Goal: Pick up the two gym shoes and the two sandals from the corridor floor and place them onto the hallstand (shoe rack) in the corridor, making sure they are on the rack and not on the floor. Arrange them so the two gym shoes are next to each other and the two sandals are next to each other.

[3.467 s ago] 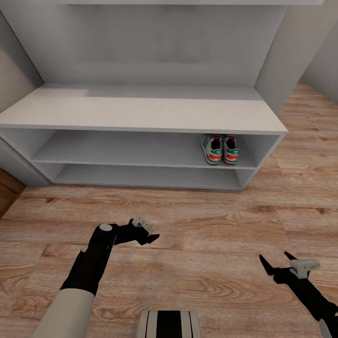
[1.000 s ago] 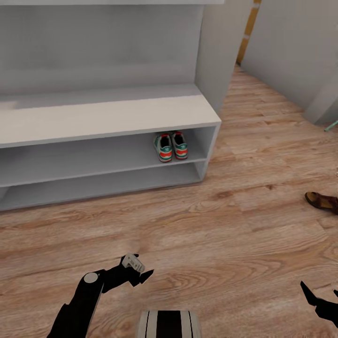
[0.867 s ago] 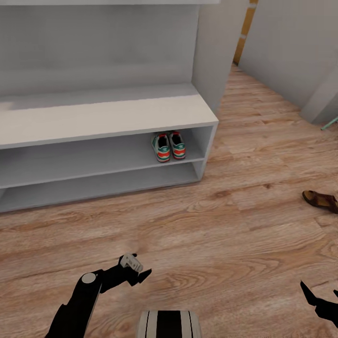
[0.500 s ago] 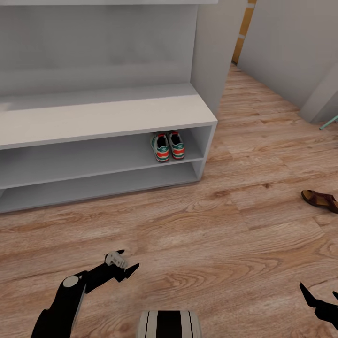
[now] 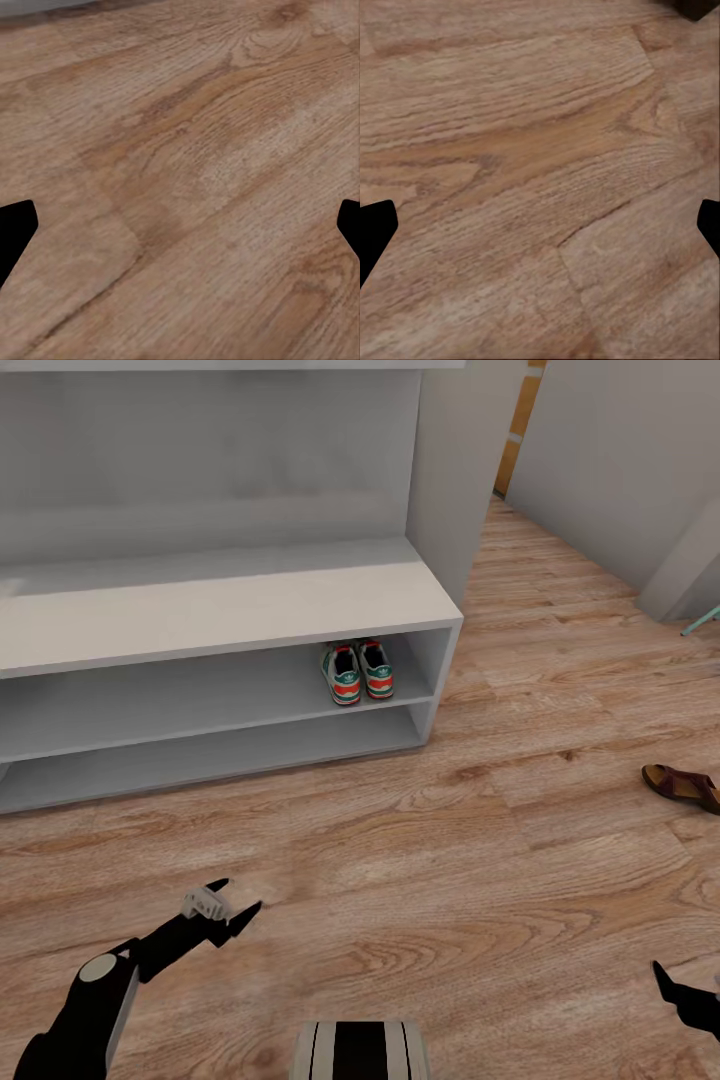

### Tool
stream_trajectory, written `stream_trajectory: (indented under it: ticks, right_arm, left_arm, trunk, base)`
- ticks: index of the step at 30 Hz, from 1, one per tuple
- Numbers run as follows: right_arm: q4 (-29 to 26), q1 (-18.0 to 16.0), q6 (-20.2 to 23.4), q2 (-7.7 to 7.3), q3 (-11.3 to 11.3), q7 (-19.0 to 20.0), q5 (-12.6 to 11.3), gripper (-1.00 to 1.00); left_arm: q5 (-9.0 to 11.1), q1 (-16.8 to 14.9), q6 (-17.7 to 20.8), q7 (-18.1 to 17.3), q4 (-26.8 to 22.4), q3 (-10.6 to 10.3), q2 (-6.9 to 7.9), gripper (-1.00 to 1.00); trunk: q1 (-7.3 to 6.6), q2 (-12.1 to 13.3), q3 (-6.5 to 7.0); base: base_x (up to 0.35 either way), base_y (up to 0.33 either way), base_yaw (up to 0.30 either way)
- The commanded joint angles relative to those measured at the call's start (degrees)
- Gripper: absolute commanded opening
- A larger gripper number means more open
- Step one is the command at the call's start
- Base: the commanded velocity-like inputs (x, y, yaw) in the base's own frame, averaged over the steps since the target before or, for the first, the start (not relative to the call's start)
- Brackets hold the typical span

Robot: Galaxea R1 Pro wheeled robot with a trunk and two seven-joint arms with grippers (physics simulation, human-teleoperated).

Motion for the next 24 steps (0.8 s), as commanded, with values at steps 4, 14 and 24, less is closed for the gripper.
stream_trajectory:
  ticks: [4,14,24]
  right_arm:
    - [0.72,-1.11,1.26,0.05,0.04,-2.97,2.55,1.00]
    - [0.92,-1.64,1.31,0.49,0.10,-2.53,3.90,1.00]
    - [0.53,-1.75,1.26,1.29,0.14,-1.86,4.19,1.00]
  left_arm:
    - [0.59,0.08,-0.28,2.10,0.33,0.14,0.45,1.00]
    - [0.57,0.18,-0.43,3.59,1.06,-0.30,0.69,1.00]
    - [-1.24,0.22,-0.46,3.97,1.22,-0.52,0.29,1.00]
  trunk:
    - [0.00,0.00,0.00]
    - [0.00,0.00,0.00]
    - [0.00,0.00,0.00]
  base:
    - [0.000,0.000,0.000]
    - [0.000,0.000,0.000]
    - [0.000,0.000,0.000]
